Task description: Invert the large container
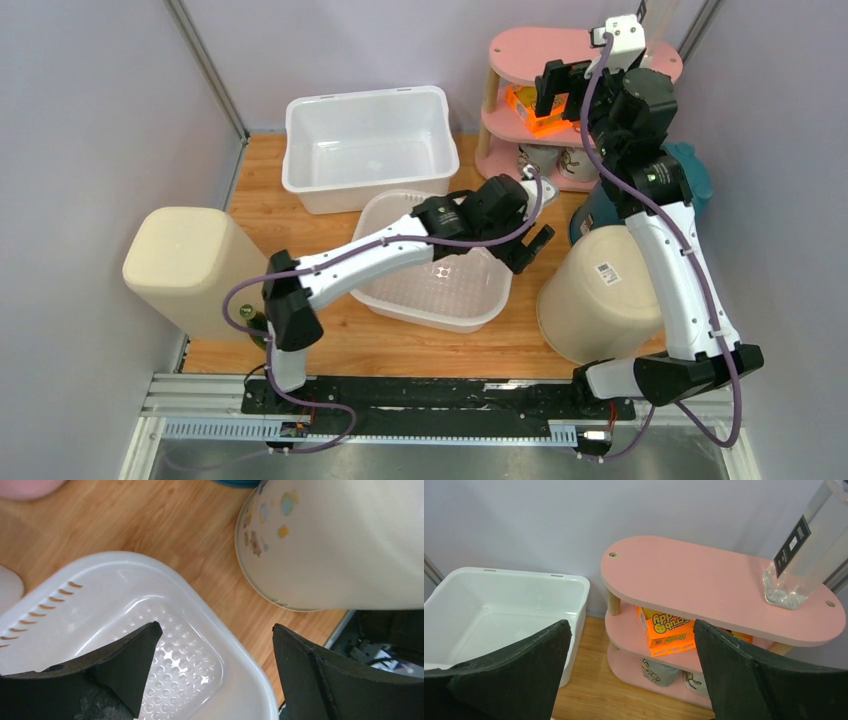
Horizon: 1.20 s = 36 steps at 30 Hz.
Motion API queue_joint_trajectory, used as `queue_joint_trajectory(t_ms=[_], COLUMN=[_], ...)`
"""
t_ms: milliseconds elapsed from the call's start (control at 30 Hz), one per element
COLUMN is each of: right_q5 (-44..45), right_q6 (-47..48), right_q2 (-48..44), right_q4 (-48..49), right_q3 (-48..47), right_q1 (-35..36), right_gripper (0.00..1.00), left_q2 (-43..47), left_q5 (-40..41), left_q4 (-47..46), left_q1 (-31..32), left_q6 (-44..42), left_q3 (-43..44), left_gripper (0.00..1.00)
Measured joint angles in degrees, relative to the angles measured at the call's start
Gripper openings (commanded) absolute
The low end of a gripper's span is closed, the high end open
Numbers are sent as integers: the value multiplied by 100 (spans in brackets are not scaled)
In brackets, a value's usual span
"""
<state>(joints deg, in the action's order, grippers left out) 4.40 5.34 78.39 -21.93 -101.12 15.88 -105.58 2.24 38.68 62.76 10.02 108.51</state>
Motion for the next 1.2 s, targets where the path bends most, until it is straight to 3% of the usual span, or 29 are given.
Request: queue_joint_trajectory(t_ms=[200,267,333,467,733,967,1100,1200], right_q5=[203,221,229,238,234,262,308,385], right_q6=[79,103,122,129,129,238,339,459], right_q2=[-205,-258,-284,-284,-221,120,162,164], right_q4=[33,39,35,42,48,85,87,94], right_q3=[181,249,293,358,378,234,234,234], right_q1=[0,0,0,0,0,0,0,0], right_gripper=[99,99,99,99,99,99,99,99], left_q2=[-953,-1073,-1123,-1123,-424,1456,2157,2385], left_q5=[365,420,424,348,232,-129,-852,-2190], left_q4=[118,195,267,251,748,944,450,-125], left_q1=[35,50,55,92,105,-190,-1228,-2358], left_q6=[634,798,918,986,846,151,-55,723], left_q3=[-50,-151,-219,-227,-214,-61,90,-120], left_gripper=[90,81,62,38,1,0,0,0])
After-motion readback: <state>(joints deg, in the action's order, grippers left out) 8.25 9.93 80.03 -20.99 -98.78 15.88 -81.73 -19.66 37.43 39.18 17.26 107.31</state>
